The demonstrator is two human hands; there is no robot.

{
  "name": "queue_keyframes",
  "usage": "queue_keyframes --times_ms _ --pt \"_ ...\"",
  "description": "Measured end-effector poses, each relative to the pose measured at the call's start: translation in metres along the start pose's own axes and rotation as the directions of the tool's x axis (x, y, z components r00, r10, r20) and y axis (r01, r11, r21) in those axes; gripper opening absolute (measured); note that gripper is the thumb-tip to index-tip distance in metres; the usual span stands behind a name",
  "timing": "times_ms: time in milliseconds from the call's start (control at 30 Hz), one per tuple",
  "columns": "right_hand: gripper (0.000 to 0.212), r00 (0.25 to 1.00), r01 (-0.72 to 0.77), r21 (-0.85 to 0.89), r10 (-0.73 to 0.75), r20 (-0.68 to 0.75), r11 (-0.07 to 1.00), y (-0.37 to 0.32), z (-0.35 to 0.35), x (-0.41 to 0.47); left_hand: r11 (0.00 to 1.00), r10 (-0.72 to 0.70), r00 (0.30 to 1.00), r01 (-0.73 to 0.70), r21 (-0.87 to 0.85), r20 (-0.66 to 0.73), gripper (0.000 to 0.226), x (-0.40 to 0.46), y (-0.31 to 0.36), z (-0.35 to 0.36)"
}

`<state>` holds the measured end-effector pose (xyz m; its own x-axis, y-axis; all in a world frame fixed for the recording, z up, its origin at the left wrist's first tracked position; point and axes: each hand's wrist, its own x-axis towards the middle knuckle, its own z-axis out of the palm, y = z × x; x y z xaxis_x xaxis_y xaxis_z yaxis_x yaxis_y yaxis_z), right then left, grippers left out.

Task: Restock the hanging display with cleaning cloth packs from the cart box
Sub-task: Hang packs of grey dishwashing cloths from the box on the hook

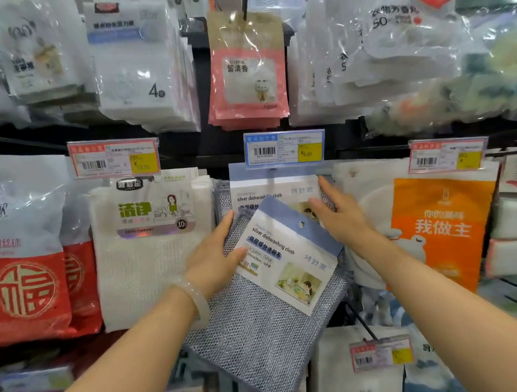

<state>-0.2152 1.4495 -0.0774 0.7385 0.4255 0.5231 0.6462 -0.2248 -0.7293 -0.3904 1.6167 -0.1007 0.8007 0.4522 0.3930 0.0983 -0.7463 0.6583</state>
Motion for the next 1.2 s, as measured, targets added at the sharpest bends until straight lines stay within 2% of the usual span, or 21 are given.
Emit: queue_keyframes --times_ms 133,267,333,433,567,633,700,767,833,967,1100,1200 --pt "0.058 1.0 0.008 -0.085 -0.007 0.012 0.996 0.001 0.004 -0.001 0.999 -0.041 0.995 0.043 0.012 -0.086 0.076 -0.007 -0.001 0.012" --pt "0.066 0.998 0.054 -0.12 -0.05 0.036 0.991 0.006 0.005 -0.044 0.999 -0.029 0.966 0.019 -0.042 -0.258 0.051 -0.025 -0.011 0.017" --pt "0.069 0.994 0.041 -0.026 -0.038 0.099 0.999 0.01 0.005 -0.071 0.994 -0.034 0.949 0.0 -0.107 -0.313 0.034 -0.032 -0.014 0.015" --pt "0.065 0.976 -0.076 0.107 0.052 0.211 0.991 0.018 0.006 -0.095 0.979 -0.021 0.965 -0.033 -0.203 -0.262 0.023 -0.041 -0.011 0.009" --pt "0.09 0.967 -0.203 0.253 0.153 0.204 0.946 0.029 0.0 -0.105 0.926 0.004 0.974 -0.089 -0.366 -0.226 0.021 -0.05 -0.008 0.006" --pt "0.087 0.972 -0.206 0.371 0.144 0.187 0.905 0.027 -0.007 -0.106 0.881 -0.023 0.96 -0.112 -0.46 -0.279 0.021 -0.051 -0.007 0.007" --pt "0.074 0.983 -0.181 0.459 0.144 0.116 0.87 0.021 -0.012 -0.105 0.828 -0.057 0.946 -0.134 -0.545 -0.32 0.025 -0.052 -0.004 0.01" --pt "0.063 0.997 -0.071 0.464 0.081 -0.001 0.883 0.015 -0.014 -0.101 0.794 -0.057 0.941 -0.161 -0.586 -0.335 0.031 -0.055 0.001 0.013" --pt "0.059 0.996 0.037 0.389 0.0 -0.094 0.92 0.01 -0.018 -0.094 0.839 0.014 0.948 -0.184 -0.512 -0.317 0.049 -0.057 0.005 0.015" --pt "0.05 0.986 0.121 0.351 -0.07 -0.154 0.929 -0.007 -0.027 -0.081 0.932 0.195 0.962 -0.241 -0.27 -0.189 0.093 -0.057 0.012 0.011" --pt "0.047 0.979 0.186 0.374 -0.137 -0.154 0.909 -0.021 -0.03 -0.071 0.964 0.204 0.963 -0.229 -0.134 -0.178 0.108 -0.047 0.015 0.0" --pt "0.044 0.975 0.206 0.35 -0.159 -0.158 0.914 -0.031 -0.027 -0.062 0.969 0.199 0.957 -0.225 -0.105 -0.209 0.112 -0.04 0.015 -0.004"
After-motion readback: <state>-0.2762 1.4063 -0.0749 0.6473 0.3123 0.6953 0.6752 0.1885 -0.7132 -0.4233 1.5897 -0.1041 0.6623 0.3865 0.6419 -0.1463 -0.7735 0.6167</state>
